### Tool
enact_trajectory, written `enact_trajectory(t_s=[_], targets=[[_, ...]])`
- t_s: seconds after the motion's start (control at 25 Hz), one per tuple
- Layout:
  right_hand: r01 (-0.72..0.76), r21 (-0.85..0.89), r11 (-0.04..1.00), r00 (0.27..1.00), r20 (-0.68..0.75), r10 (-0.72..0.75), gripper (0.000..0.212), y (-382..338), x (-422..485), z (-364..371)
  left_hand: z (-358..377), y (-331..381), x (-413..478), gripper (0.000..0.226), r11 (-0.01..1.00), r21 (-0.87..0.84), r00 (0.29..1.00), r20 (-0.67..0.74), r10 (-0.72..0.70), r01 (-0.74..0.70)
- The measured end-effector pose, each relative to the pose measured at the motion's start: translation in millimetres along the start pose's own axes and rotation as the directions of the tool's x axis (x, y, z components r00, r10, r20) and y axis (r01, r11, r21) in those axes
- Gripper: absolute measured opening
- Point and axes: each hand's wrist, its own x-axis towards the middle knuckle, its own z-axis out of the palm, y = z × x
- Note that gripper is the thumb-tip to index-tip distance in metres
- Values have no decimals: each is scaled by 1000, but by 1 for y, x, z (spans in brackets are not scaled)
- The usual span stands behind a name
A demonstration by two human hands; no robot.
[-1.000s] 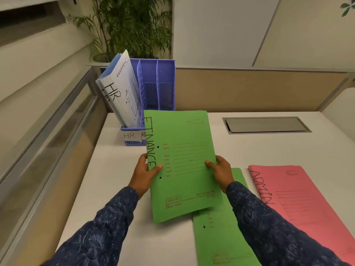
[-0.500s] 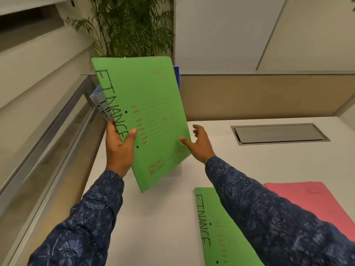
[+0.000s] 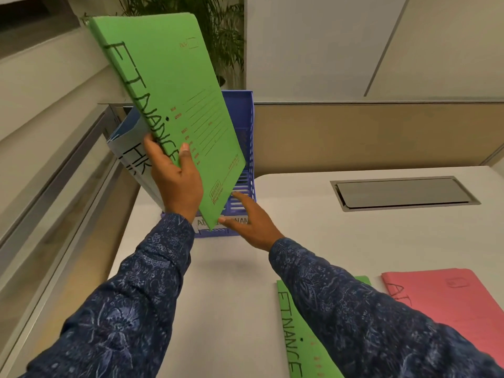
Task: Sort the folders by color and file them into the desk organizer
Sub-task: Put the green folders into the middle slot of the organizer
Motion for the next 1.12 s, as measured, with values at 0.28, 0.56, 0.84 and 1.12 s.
enact_trajectory(t_s=[0.28,0.56,0.84,1.12], targets=[[6,-166,986,1000,-3,-7,89,5,17,9,39,-22,-9,46,1000,26,998,-57,15,-13],[-7,-237,972,998,-69,-10,52,10,24,9,54,-41,-18,52,1000,16,999,-34,17,-17],[-65,-453,889,985,-174,-17,28,6,37,13,49,-50,-17,60,999,39,997,74,28,-31],[-106,-433,895,985,-166,36,34,5,39,18,45,-51,-19,65,998,50,993,111,-51,46]])
